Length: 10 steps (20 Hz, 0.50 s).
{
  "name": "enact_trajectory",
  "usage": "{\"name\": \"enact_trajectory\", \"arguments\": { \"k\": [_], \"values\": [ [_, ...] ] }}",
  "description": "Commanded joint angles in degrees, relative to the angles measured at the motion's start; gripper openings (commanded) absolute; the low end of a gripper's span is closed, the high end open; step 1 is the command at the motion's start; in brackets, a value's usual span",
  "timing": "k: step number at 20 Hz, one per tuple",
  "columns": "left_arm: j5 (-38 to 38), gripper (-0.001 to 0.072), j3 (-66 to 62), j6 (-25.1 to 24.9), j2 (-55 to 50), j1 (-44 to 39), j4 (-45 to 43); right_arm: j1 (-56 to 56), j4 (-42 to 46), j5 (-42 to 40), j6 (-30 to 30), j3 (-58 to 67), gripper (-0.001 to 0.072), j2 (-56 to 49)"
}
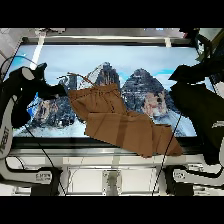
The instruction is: Fold the clothes and pants, and hang the long-sleeved shirts on hangers.
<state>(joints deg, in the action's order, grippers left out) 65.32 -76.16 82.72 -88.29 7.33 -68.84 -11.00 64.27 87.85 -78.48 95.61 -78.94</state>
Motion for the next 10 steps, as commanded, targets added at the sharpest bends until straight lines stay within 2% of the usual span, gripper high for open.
{"name": "enact_trajectory", "arguments": {
  "k": [1, 3, 6, 10],
  "values": [
    [-5.92, 0.0701, 0.76, -8.46, -7.37, 4.2, 14.82, 1.44, 0.37, 0.57, 0.15, 0.0, 0.0553, 0.02],
    [-9.62, 0.0696, 0.68, -11.43, -10.14, 3.69, 18.88, 1.44, 0.72, 0.66, 0.15, 0.0, 0.0553, 0.0],
    [-14.03, 0.0692, -1.22, -11.65, -13.88, 1.68, 20.06, 1.46, 0.72, 0.63, 0.09, 0.0, 0.0552, 0.0],
    [-14.32, 0.0691, -6.36, -11.58, -18.49, -0.5, 20.06, 1.46, 0.7, 0.59, -0.02, 0.0, 0.0552, 0.0]
  ]
}}
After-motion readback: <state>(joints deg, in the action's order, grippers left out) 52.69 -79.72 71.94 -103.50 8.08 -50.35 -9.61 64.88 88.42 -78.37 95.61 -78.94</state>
